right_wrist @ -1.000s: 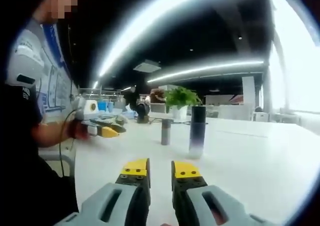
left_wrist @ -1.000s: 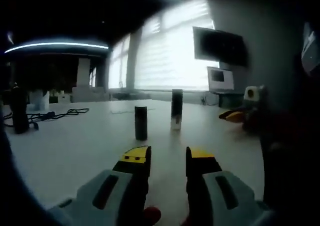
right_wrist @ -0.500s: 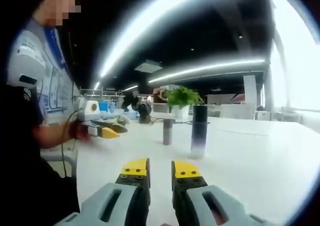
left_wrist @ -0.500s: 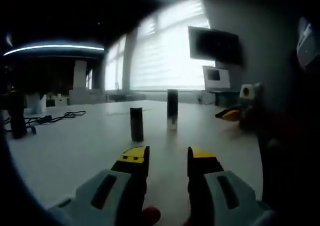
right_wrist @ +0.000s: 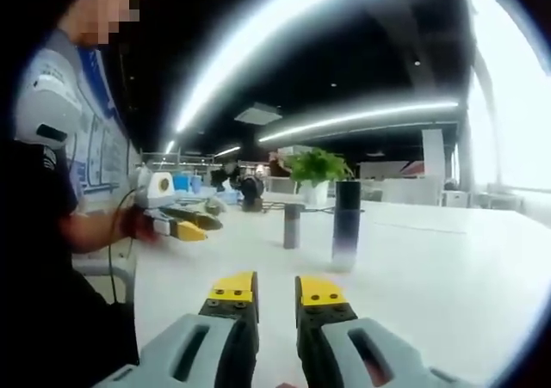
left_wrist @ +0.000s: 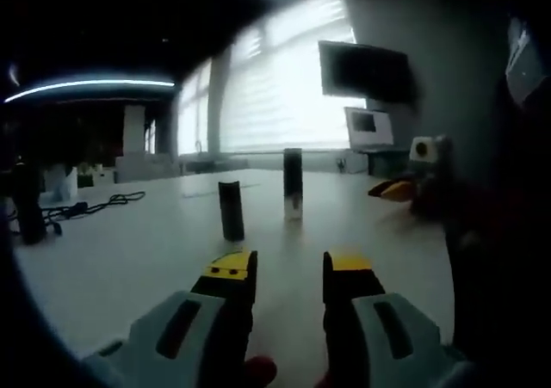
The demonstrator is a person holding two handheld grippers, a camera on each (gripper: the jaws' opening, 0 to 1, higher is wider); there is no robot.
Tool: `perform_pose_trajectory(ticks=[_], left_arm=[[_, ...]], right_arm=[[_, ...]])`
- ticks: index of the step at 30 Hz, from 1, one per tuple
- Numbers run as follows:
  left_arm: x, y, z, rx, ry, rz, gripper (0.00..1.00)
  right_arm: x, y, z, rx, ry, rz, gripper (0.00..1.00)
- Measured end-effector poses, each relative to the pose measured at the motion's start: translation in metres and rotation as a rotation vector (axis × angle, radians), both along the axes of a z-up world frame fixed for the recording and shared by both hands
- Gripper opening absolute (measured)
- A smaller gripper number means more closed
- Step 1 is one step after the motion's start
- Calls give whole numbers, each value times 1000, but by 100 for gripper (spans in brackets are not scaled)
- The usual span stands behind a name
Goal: Pick up cosmetic bottle twist off cap place on table pick up cap screw tight cap place on table
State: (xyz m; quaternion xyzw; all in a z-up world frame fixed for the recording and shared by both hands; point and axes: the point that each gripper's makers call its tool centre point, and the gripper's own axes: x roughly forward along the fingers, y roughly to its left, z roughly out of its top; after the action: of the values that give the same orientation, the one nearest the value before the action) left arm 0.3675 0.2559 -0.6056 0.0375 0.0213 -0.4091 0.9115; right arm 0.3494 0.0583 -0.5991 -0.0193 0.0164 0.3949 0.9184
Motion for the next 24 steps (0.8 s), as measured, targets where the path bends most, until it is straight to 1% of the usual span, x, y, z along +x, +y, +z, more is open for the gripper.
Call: perform_pose_trajectory(ticks=[6, 13, 18, 24], left_arm=[[1, 1, -1, -5, 13, 5, 21], [3, 4, 2, -38, 22, 15, 21], [2, 4, 2, -25, 10, 22, 21], [2, 6, 5, -40, 3, 27, 21]], right_arm=[[0, 0, 0, 3, 4, 4, 11], [1, -1, 0, 1, -2, -6, 12], [2, -3, 1, 11, 3, -16, 12], [1, -3, 1, 9, 1, -13, 12]])
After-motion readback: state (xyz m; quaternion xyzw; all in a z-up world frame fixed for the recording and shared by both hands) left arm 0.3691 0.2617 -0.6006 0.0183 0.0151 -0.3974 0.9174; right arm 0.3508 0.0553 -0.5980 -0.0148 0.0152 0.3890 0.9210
